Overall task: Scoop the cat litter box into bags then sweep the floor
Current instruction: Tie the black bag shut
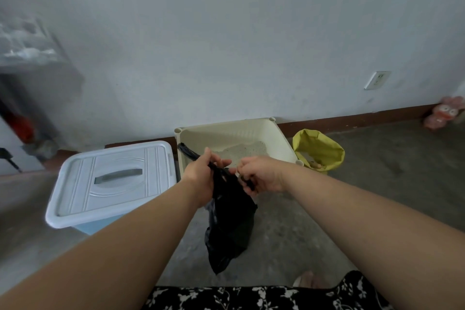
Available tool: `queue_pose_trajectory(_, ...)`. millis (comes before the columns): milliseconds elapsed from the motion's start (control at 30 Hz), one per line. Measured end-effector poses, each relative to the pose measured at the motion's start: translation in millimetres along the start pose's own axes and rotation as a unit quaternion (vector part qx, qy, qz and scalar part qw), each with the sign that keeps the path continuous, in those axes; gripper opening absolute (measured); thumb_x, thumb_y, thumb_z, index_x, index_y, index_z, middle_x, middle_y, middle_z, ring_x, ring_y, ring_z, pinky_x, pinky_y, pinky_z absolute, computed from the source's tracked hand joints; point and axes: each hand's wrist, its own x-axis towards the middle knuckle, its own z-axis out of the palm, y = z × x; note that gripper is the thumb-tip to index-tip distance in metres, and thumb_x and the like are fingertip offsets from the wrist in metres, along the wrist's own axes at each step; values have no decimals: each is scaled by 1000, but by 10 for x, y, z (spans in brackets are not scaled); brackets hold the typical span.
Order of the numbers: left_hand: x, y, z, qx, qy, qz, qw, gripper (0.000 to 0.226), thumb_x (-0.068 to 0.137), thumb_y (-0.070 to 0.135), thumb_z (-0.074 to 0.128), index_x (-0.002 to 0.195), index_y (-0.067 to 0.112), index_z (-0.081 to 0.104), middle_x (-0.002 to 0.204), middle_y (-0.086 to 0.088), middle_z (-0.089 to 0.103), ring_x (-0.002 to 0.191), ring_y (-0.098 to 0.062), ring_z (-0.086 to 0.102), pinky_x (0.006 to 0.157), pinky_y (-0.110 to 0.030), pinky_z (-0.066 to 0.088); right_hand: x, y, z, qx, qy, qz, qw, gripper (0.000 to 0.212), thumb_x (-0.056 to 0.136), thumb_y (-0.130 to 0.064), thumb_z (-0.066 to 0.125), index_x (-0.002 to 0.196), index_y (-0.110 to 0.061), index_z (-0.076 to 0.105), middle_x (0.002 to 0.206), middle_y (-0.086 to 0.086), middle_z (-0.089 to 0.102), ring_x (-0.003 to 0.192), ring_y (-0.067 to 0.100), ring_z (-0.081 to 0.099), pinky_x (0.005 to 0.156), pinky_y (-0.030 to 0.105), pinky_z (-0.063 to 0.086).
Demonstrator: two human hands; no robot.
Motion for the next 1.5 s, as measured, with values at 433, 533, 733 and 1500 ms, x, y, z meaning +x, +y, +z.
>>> queue_pose_trajectory(433,-136,36,55,642,8,314,699,15,96,18,45,107,17,55,97,-4,56,83,-21,56,70,-28,39,225,40,107,-261,39,-25,964,54,79,9,41,125,-13,60,98,7,60,86,18,54,75,29,42)
queue_pose_trajectory(533,-132,4,10,667,2,364,650,32,87,1,48,118,11,52,113,-8,48,96,-26,52,80,-28,38,234,-19,158,-296,81,32,951,15,83,3,43,76,0,56,73,9,47,79,20,43,65,29,35)
queue_pose_trajectory(733,-240,47,124,606,-100,411,673,28,95,12,50,122,14,55,117,-3,51,105,-18,55,93,-29,44,187,-46,148,122,33,-68,990,13,84,-11,50,74,-19,54,70,0,53,68,14,47,70,29,36)
queue_pose_trajectory(1500,462,-246,-844,932,-121,-46,337,31,91,7,41,115,19,57,118,-4,60,110,-26,57,84,-39,48,954,923,-425,-789,165,-35,591,25,92,-16,40,89,-25,63,88,-4,63,86,21,58,94,41,29)
